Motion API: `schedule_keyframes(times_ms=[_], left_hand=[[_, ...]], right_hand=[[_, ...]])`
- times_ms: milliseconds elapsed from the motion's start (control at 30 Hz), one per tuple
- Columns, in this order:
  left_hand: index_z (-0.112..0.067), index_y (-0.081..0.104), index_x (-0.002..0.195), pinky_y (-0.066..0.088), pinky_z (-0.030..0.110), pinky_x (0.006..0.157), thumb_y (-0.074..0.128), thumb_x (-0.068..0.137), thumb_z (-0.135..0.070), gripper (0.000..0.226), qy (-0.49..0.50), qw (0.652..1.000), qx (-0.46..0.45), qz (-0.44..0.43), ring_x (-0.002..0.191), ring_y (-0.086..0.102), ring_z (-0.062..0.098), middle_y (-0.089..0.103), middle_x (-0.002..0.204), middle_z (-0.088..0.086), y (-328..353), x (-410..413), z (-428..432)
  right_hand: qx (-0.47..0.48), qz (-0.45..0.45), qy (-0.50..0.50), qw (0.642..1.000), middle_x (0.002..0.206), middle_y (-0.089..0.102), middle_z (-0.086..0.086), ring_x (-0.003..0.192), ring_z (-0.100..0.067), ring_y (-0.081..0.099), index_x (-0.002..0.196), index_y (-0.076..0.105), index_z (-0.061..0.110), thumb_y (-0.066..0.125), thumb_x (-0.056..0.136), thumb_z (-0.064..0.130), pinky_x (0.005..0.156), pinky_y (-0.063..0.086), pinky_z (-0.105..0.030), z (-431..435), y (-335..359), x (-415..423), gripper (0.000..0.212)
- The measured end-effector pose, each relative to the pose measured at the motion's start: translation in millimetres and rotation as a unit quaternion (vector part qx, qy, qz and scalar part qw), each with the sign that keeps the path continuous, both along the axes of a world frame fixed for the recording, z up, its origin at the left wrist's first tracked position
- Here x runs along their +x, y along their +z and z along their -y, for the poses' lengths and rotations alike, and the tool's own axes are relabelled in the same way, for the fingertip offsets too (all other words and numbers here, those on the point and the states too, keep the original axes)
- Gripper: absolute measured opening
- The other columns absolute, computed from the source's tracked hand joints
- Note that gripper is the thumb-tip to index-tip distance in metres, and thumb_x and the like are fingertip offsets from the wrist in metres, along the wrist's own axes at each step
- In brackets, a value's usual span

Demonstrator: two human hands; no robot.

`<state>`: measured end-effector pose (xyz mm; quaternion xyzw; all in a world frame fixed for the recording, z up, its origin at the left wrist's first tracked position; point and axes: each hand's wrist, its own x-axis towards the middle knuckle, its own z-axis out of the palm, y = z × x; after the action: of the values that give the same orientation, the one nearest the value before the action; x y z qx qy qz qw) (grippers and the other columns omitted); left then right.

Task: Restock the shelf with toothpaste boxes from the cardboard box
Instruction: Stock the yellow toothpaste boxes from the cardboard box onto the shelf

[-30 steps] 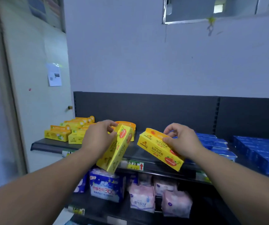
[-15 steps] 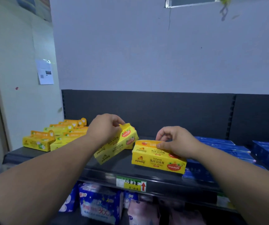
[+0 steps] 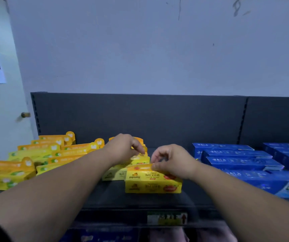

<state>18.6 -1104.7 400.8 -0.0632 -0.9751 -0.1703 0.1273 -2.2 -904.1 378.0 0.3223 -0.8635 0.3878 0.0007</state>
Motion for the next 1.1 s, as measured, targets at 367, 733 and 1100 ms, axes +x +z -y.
schedule_keyframes(times_ms=[367,733,1100], left_hand=[[-0.033,0.052,0.134,0.034,0.025,0.101,0.046,0.1,-0.026,0.035,-0.005,0.999,0.028,-0.043,0.13,0.044,0.017,0.046,0.143,-0.004,-11,11,42],[-0.033,0.048,0.136,0.033,0.028,0.104,0.054,0.096,-0.034,0.041,-0.019,0.999,0.023,-0.016,0.13,0.041,0.014,0.044,0.143,-0.007,-26,15,47],[-0.026,0.041,0.142,0.034,0.03,0.109,0.058,0.091,-0.04,0.056,-0.07,0.989,0.035,-0.127,0.132,0.04,0.016,0.041,0.144,-0.003,-8,19,-42]], right_hand=[[0.121,0.024,-0.051,0.991,0.149,0.038,0.006,0.133,-0.016,0.04,0.148,0.024,0.042,0.088,0.067,0.028,0.1,0.042,-0.027,41,2,14,0.104],[0.088,0.001,-0.071,0.994,0.143,0.043,0.006,0.127,-0.015,0.045,0.146,0.029,0.039,0.088,0.066,0.033,0.103,0.044,-0.032,61,-9,19,0.1],[0.153,-0.194,-0.286,0.926,0.152,0.03,0.008,0.142,-0.013,0.025,0.147,0.031,0.034,0.072,0.073,0.059,0.116,0.026,-0.037,-47,4,52,0.089]])
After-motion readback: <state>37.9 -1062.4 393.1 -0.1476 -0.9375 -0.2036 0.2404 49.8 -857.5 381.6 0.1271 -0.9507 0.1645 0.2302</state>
